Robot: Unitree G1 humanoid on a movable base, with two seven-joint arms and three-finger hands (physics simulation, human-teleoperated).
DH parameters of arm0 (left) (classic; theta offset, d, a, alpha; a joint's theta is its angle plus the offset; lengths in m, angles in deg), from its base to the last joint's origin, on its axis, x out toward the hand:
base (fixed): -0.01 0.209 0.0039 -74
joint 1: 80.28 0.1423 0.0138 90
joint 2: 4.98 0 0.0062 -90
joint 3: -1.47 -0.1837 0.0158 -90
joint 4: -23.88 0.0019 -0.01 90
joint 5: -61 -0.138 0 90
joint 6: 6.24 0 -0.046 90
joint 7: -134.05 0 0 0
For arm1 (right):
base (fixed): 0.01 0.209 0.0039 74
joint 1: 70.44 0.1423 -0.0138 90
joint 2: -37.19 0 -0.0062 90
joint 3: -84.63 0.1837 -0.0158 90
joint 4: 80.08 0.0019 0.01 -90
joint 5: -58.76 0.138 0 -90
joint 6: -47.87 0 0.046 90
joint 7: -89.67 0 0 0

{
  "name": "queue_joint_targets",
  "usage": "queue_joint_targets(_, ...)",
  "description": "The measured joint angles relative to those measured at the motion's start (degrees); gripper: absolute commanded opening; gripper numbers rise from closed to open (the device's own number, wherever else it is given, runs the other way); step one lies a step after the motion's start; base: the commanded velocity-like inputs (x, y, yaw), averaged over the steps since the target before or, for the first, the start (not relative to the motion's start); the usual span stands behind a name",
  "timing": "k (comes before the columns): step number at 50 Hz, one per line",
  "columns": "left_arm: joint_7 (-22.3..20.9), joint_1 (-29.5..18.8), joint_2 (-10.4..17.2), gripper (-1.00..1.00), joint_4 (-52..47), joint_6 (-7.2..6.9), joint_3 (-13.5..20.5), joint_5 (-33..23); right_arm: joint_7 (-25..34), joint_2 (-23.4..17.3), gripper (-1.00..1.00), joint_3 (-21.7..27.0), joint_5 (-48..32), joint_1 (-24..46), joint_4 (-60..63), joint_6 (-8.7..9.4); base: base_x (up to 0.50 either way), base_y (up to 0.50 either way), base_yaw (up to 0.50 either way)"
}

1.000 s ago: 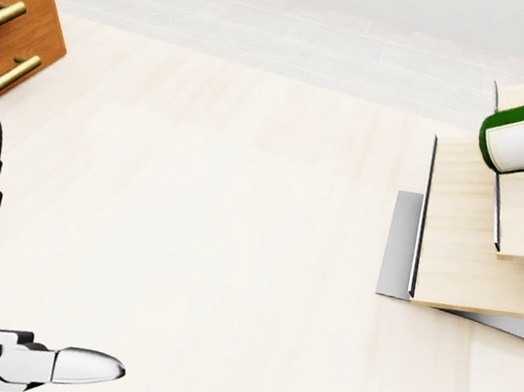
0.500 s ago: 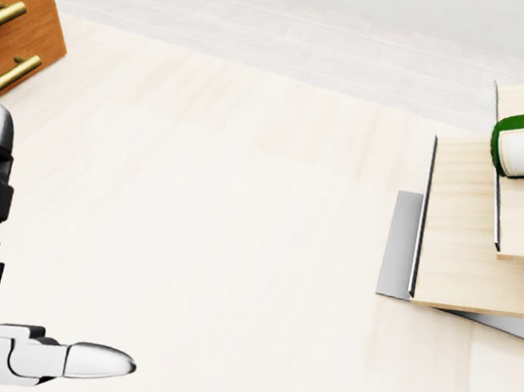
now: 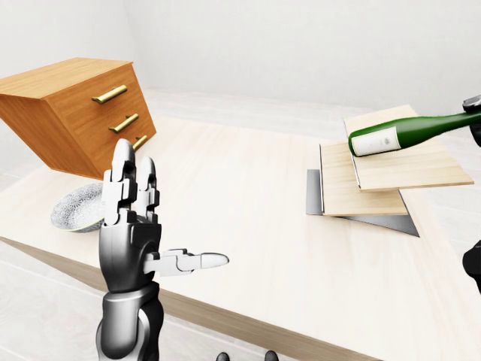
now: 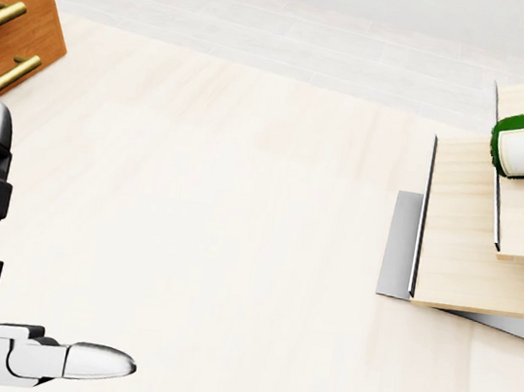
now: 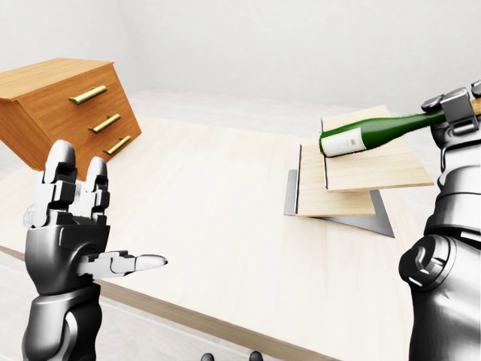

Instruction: Put the wine bottle on the wine rack.

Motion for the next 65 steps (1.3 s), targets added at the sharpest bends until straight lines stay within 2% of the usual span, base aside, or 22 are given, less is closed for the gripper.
queue_joint_targets(6,0.03,0.04,0.01,1.0,-0.02,0.0,-0.07,-0.02,0.2,-0.05,-0.97,0.38,-0.12,-0.04,-0.25,0.0,0.0,0.0,0.0)
queue_joint_targets(8,0.03,0.07,0.02,1.0,-0.03,0.0,-0.09,-0.03,-0.21,-0.13,-0.81,0.28,-0.28,-0.08,-0.24,0.0,0.0,0.0,0.0)
queue_joint_targets(11,0.05,0.13,0.02,1.0,-0.04,0.0,-0.11,-0.04,-1.34,-0.75,-0.69,-1.0,-1.06,-1.16,-0.21,0.0,0.0,0.0,0.0)
queue_joint_targets(12,0.06,0.15,0.02,1.0,-0.04,0.0,-0.12,-0.05,-1.68,-0.91,-0.52,-1.48,-1.32,-1.56,-0.32,0.0,0.0,0.0,0.0)
queue_joint_targets(14,0.07,0.2,0.02,1.0,-0.03,0.0,-0.15,-0.06,-2.27,-1.17,-0.5,-2.33,-1.77,-2.28,-0.54,0.0,0.0,0.0,0.0)
queue_joint_targets(16,0.08,0.22,0.03,1.0,-0.01,0.0,-0.16,-0.07,-2.71,-1.43,-0.33,-2.95,-2.14,-2.86,-0.7,0.0,0.0,0.0,0.0)
queue_joint_targets(20,0.09,0.3,0.03,1.0,0.04,0.0,-0.19,-0.07,-3.33,-1.91,-0.21,-3.91,-2.69,-3.76,-0.93,-0.01,0.0,0.0,0.0)
queue_joint_targets(65,0.12,0.35,0.13,1.0,0.7,0.0,-0.43,-0.14,-5.24,-5.92,0.07,-5.67,-2.54,-6.77,0.58,0.0,0.0,0.0,0.0)
